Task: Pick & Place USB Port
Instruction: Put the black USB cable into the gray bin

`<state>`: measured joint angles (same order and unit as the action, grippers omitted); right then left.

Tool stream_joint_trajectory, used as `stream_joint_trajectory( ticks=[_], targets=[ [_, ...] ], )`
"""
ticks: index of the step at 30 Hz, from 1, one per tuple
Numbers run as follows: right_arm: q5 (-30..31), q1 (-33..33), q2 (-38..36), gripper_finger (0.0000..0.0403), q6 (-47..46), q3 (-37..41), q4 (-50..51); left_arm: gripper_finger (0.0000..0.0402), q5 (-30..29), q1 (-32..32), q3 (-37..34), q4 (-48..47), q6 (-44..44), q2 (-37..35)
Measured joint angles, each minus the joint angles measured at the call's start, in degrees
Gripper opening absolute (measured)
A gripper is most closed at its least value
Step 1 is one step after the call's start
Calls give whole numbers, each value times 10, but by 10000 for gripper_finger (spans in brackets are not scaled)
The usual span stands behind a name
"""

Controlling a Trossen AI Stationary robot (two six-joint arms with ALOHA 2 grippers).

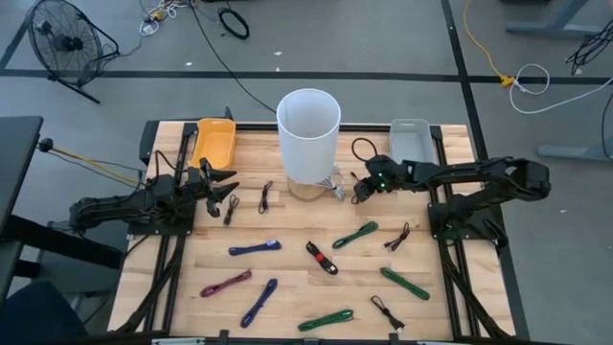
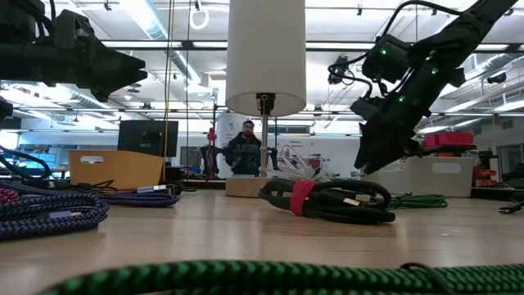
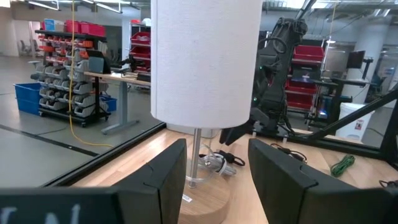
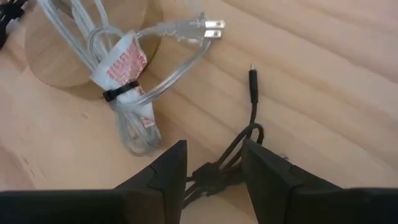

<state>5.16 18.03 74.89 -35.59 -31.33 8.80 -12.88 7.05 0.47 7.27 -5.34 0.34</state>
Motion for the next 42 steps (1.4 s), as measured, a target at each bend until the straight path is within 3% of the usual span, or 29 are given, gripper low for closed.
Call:
stream_joint_trajectory(
  ticks=[8, 18, 30, 42],
  targets=[
    [-17, 0, 0, 158, -30, 0, 57, 177, 0, 0, 0, 0, 0, 0],
    [-16, -23, 16, 167, -64, 0, 46, 177, 0, 0, 0, 0, 0, 0],
    [-23, -30, 105, 167, -75, -2, -72, 177, 0, 0, 0, 1, 0, 0],
    [-22, -31, 123, 131, -56, -3, -32, 177, 0, 0, 0, 1, 0, 0]
  ],
)
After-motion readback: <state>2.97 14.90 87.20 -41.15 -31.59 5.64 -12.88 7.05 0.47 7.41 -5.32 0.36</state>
